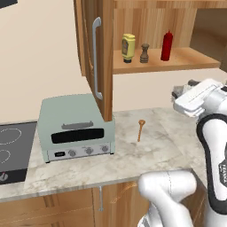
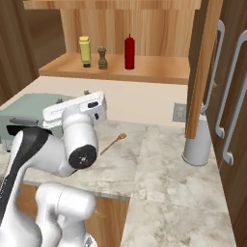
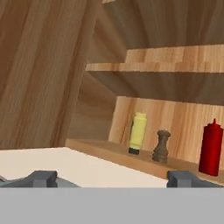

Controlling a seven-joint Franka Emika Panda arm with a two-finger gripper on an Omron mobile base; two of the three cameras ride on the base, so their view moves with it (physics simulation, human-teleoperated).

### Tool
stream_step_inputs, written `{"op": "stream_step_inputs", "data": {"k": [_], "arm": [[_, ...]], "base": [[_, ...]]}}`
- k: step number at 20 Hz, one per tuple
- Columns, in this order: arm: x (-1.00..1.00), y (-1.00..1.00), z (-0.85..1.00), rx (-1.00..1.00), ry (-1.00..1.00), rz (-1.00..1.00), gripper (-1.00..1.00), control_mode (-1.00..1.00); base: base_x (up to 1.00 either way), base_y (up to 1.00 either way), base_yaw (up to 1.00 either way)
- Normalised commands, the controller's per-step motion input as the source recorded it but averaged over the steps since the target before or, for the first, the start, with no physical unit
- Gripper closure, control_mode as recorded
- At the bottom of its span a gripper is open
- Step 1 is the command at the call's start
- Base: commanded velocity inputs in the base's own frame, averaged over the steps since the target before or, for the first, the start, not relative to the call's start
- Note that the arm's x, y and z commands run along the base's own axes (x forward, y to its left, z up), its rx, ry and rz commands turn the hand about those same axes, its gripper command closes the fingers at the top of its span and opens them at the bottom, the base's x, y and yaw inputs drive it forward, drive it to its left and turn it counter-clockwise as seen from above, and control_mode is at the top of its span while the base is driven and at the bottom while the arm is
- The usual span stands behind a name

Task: There are various items on the counter. Only move the condiments/shakers into the cabinet.

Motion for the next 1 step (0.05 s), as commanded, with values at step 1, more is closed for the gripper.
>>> {"op": "stream_step_inputs", "data": {"k": [1], "arm": [[-1.00, 0.56, -0.04, -0.07, -0.03, -0.02, -1.00, -1.00]], "base": [[0.00, 0.00, 0.00]]}}
